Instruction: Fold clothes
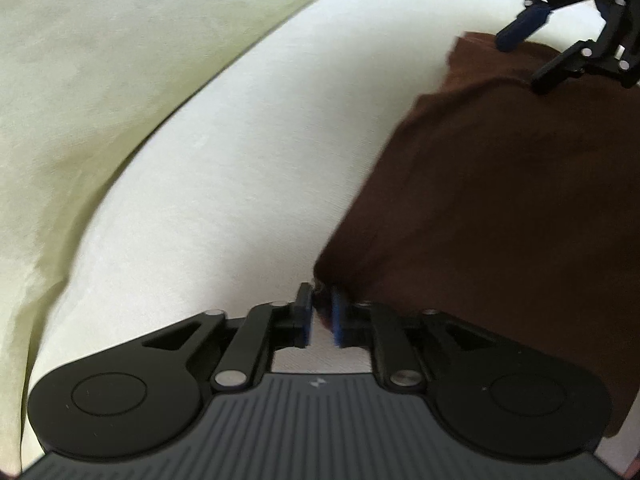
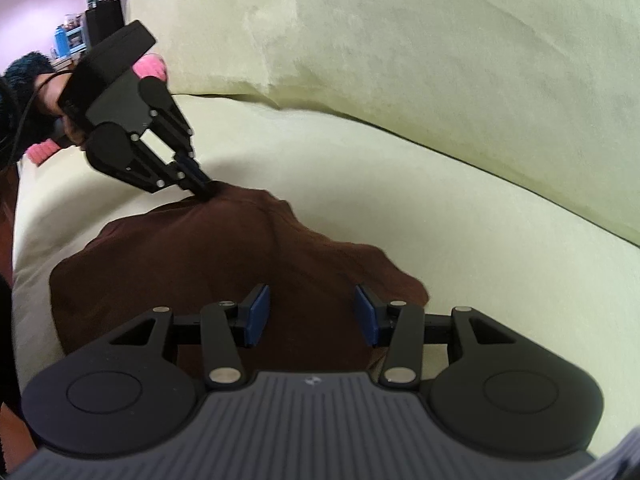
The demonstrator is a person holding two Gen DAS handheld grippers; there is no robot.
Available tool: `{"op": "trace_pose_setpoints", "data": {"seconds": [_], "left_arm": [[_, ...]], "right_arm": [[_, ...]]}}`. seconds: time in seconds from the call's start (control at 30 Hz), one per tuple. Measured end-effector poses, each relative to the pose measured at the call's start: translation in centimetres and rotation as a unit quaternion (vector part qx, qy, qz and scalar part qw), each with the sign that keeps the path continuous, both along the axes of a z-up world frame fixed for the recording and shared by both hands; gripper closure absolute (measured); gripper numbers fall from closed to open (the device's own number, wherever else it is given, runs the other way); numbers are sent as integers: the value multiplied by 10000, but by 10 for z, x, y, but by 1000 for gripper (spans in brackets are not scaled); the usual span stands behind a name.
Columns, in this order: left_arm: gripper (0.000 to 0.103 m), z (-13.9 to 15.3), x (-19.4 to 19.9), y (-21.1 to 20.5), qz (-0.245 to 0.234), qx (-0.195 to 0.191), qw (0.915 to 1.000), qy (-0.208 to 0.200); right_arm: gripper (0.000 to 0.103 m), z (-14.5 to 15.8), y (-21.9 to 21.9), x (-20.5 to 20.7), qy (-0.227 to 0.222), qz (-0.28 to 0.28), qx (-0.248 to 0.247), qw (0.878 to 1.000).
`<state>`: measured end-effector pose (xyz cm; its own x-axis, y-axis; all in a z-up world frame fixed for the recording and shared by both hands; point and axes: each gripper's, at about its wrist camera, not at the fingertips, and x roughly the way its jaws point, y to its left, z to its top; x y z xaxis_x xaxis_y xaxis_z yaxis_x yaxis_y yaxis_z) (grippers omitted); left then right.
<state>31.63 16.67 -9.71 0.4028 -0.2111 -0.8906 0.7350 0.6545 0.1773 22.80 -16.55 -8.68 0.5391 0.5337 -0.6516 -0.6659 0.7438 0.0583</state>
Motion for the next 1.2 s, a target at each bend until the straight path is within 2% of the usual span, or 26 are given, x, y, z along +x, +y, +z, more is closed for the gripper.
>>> {"op": "trace_pose_setpoints", "data": {"seconds": [0.07,0.1,0.13,0.23,0.33,0.4,0.47,0.53,0.57,0.63,0.73,0.83,0.87,0.93,1.0,1.03,1.07,1.1,1.13,1.17,1.2], "left_arm": [[84,15,-2,8,323,-408,9986,14],[84,23,-5,11,437,-642,9970,3],[84,30,-9,12,496,-863,9950,-5],[83,40,-24,-3,409,-1511,9876,99],[83,40,-47,-23,320,-1472,9883,245],[82,19,-50,-29,543,-1212,9908,250],[75,-1,-53,-28,707,-1029,9921,75],[75,-4,-49,-17,1105,-1265,9857,100],[79,-1,-51,-16,1203,-1157,9860,-4],[82,5,-55,-14,1323,-877,9870,-252],[81,24,-69,-10,1494,-1322,9796,-219],[74,31,-87,-21,1620,-1598,9735,-241],[73,31,-95,-24,1610,-1661,9727,-185],[71,20,-108,-36,1593,-1760,9714,-18],[65,-3,-115,-45,1808,-1512,9718,-59],[57,-11,-116,-45,1938,-1408,9708,-138],[53,-16,-117,-43,2074,-1469,9670,-182],[53,-17,-118,-39,2279,-1574,9606,-219],[54,-14,-118,-37,2421,-1583,9569,-266],[58,-9,-122,-36,2549,-1533,9539,-403],[61,0,-133,-38,2622,-1393,9526,-663]], "right_arm": [[80,7,-1,0,-155,-107,129,9997],[94,12,-3,0,-167,-147,309,9993],[99,14,-4,0,-192,-150,357,9991],[99,15,4,1,-331,-104,415,9985],[99,-1,22,8,-238,100,469,9986],[101,-15,30,12,-370,11,87,9993],[103,-24,31,14,-522,-110,-179,9984],[102,-29,15,23,-489,-685,-326,9959],[99,-33,6,26,-526,-1016,-725,9908],[100,-29,-13,20,-483,-1310,-604,9884],[99,-13,-31,-3,-632,-1533,-214,9859],[97,0,-25,-39,-668,-1321,320,9885],[97,0,-24,-41,-660,-1293,358,9888],[98,-9,-1,-65,-635,-822,284,9942],[98,-21,14,-73,-696,-755,-96,9947],[98,-36,18,-74,-739,-944,-462,9917],[97,-44,15,-72,-765,-1143,-595,9887],[85,-51,11,-71,-789,-1340,-694,9854],[82,-52,-1,-68,-707,-1630,-500,9828],[83,-49,-11,-67,-670,-2092,-543,9741],[83,-45,-16,-70,-779,-2343,-812,9656]]}}
